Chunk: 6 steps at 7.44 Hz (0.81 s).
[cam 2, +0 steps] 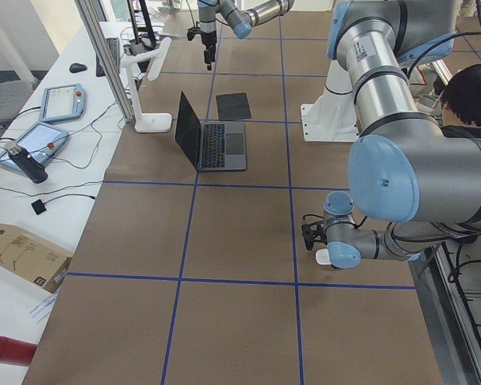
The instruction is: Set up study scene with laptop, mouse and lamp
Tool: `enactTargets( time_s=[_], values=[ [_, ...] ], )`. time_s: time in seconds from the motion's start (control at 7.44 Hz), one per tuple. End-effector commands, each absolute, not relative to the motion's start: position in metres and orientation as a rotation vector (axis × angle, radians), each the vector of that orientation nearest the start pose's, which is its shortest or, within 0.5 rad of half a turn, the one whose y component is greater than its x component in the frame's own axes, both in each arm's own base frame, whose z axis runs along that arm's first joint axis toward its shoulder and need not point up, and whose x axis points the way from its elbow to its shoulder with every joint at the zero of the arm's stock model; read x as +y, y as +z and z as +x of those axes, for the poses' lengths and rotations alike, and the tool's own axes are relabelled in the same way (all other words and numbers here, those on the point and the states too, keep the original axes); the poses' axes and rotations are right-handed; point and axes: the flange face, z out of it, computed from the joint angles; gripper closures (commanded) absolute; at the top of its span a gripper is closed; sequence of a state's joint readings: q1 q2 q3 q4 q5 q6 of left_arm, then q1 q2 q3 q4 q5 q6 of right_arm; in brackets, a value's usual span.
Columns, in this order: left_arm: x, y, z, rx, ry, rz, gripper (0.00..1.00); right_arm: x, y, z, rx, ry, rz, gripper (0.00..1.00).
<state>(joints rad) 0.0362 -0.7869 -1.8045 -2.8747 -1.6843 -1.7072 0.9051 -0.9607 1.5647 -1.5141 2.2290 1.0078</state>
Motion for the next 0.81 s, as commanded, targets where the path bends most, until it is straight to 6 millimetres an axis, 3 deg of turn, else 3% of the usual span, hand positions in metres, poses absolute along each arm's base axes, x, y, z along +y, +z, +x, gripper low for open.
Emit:
enactTargets(
  time_s=[0.0,0.67],
  values=[
    [-0.1154,0.6765,0.1786,0.734,-0.052,-0.174,0.0,-0.5901,0.2888,-0.3714,-0.896,0.101,-0.044,0.01],
    [-0.112,0.6804,0.1797,0.726,-0.037,-0.18,0.06,-0.5888,0.2899,-0.3731,-0.895,0.099,-0.046,0.01]
  ],
)
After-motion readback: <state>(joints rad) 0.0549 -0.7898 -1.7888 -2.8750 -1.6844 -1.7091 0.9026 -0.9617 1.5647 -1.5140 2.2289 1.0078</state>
